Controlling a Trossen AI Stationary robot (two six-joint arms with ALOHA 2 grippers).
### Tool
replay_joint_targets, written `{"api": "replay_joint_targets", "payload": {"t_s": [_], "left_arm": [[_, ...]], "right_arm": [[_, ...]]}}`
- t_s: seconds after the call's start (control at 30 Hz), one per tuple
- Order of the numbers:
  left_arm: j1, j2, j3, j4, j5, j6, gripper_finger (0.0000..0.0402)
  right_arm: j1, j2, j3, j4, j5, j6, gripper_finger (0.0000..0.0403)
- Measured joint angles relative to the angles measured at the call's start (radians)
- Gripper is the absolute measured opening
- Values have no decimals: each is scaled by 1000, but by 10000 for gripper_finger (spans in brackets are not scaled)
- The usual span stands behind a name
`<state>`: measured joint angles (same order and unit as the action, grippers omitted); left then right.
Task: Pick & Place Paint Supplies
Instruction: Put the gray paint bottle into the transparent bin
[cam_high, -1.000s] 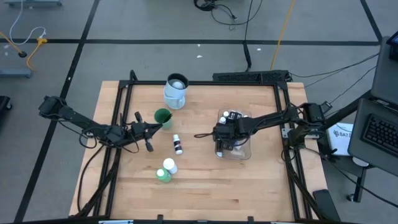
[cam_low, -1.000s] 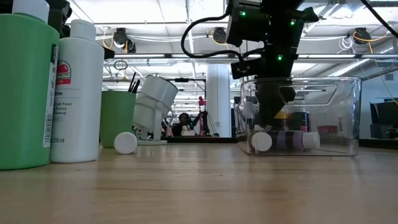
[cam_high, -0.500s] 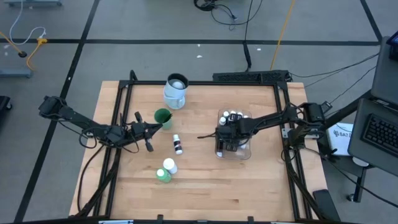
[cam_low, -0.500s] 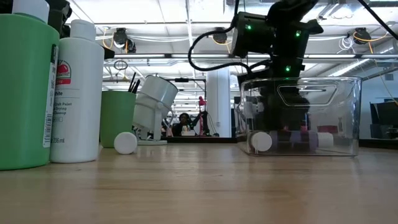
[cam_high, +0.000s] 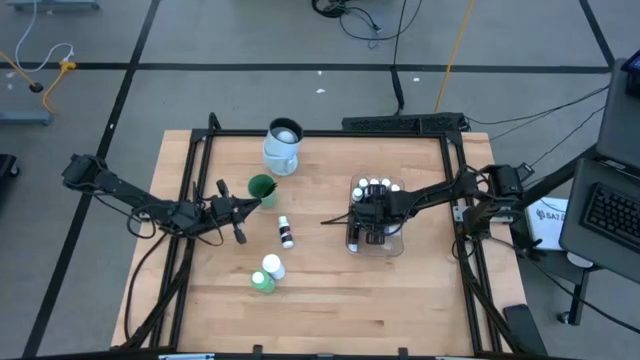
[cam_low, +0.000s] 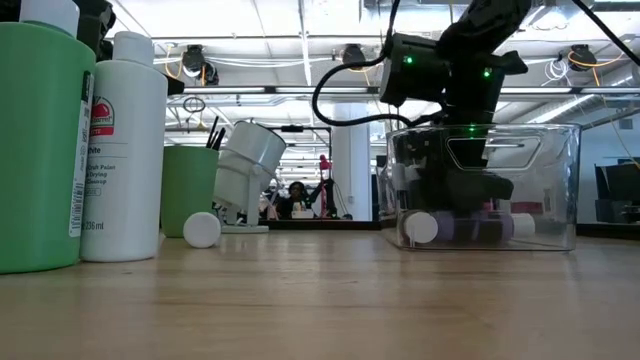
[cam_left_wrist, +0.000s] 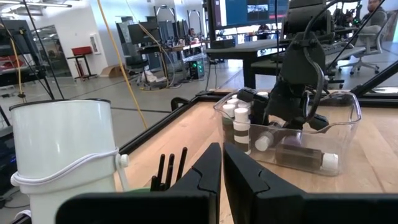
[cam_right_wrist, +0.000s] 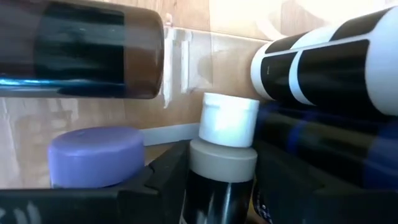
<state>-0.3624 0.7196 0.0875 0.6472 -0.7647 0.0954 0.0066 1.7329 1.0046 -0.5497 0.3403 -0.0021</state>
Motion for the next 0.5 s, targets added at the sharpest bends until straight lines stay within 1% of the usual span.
{"api": "replay_joint_targets", "payload": {"t_s": [0.2,0.37,0.5], "left_arm": [[0,0,0,0,0,0,21],[0,0,0,0,0,-1,21],[0,0,0,0,0,-1,21]], "right_arm": [[3,-23,-3,0,0,0,139],[23,-87,0,-4,73,-4,138],[37,-151,0,0,75,-5,138]]}}
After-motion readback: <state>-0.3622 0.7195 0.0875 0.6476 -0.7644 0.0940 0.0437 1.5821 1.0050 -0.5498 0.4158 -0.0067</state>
